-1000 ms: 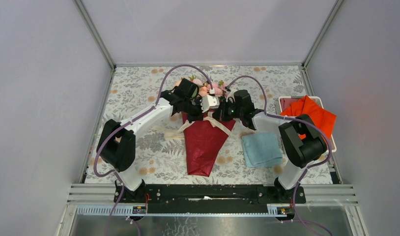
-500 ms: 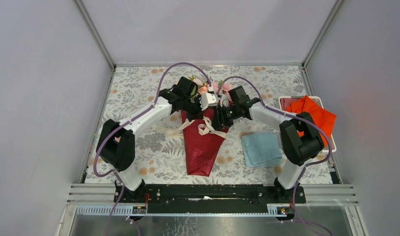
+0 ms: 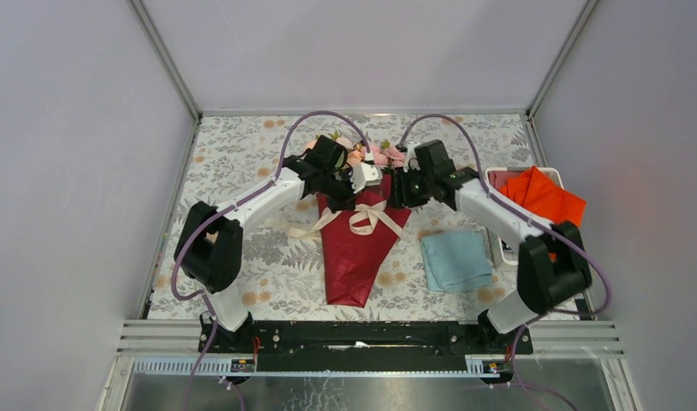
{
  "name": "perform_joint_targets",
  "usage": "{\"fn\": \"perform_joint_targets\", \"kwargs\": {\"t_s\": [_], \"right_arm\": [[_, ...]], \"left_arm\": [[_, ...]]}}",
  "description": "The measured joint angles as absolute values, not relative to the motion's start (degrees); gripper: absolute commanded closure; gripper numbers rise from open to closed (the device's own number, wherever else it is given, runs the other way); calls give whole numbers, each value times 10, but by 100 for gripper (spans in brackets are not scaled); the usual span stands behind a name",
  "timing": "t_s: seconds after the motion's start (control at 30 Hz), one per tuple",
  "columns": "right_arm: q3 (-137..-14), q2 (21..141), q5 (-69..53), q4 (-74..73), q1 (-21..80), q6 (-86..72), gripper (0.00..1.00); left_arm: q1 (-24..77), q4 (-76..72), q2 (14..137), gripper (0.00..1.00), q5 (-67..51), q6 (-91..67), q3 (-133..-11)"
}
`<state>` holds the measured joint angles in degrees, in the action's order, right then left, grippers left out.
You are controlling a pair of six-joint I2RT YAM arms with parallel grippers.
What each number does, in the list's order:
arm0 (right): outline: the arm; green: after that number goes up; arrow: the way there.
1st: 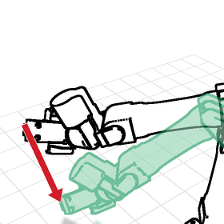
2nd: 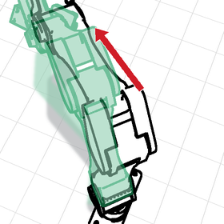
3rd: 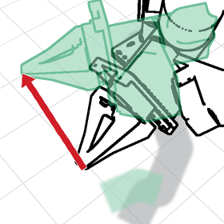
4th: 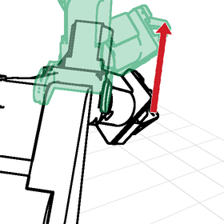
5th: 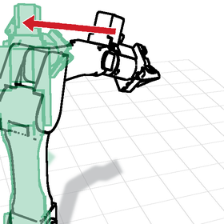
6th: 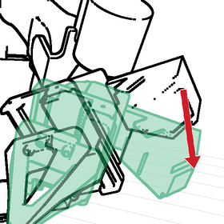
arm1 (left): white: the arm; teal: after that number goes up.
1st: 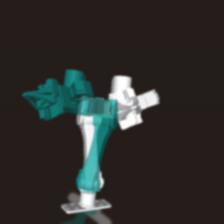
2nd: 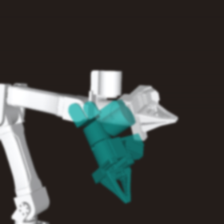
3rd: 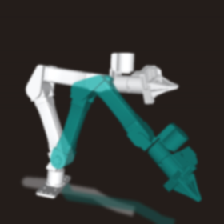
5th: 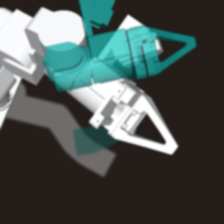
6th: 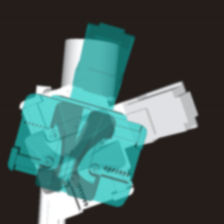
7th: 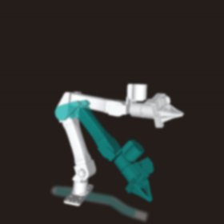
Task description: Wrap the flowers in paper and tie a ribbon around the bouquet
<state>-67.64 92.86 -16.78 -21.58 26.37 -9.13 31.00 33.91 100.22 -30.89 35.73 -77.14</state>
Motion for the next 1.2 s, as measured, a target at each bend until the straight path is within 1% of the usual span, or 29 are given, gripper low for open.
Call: {"fn": "perform_joint_targets", "kwargs": {"t_s": [0.07, 0.13, 0.17, 0.23, 0.4, 0.6, 0.77, 0.83, 0.87, 0.9, 0.97, 1.03, 1.07, 1.1, 1.13, 1.17, 1.2], "right_arm": [[-619, 868, -141, -172, 273, -116, 51], [-560, 812, -120, -121, 297, -151, 49], [-533, 792, -109, -91, 315, -174, 42], [-486, 772, -92, -35, 354, -222, 39], [-426, 799, -60, 56, 411, -315, 36], [-421, 845, 6, 101, 414, -366, 36], [-421, 863, 59, 139, 414, -369, 40], [-421, 879, 71, 151, 414, -368, 44], [-422, 888, 76, 157, 414, -365, 49], [-424, 900, 79, 162, 414, -362, 56], [-431, 919, 79, 162, 414, -353, 75], [-433, 927, 78, 164, 414, -342, 91], [-433, 927, 76, 165, 413, -339, 98], [-433, 927, 74, 168, 413, -333, 100], [-433, 927, 68, 172, 411, -329, 100], [-433, 926, 59, 173, 408, -324, 100], [-433, 925, 50, 172, 406, -319, 100]], "left_arm": [[310, 334, 1004, 100, -309, 353, -772], [310, 332, 1009, 100, -308, 349, -776], [310, 330, 1014, 100, -306, 346, -780], [310, 326, 1019, 100, -304, 342, -782], [310, 326, 1024, 100, -301, 337, -783], [310, 325, 1024, 100, -301, 331, -783], [310, 325, 1024, 100, -302, 329, -783], [310, 325, 1024, 100, -304, 329, -783], [310, 325, 1024, 100, -305, 328, -783], [310, 325, 1024, 100, -307, 328, -783], [310, 326, 1024, 100, -308, 328, -783], [310, 326, 1024, 100, -309, 328, -783], [310, 326, 1024, 89, -310, 328, -783], [310, 327, 1024, 69, -311, 328, -783], [310, 330, 1024, 55, -312, 328, -783], [310, 334, 1024, 45, -314, 328, -784], [310, 340, 1024, 38, -316, 333, -787]]}}
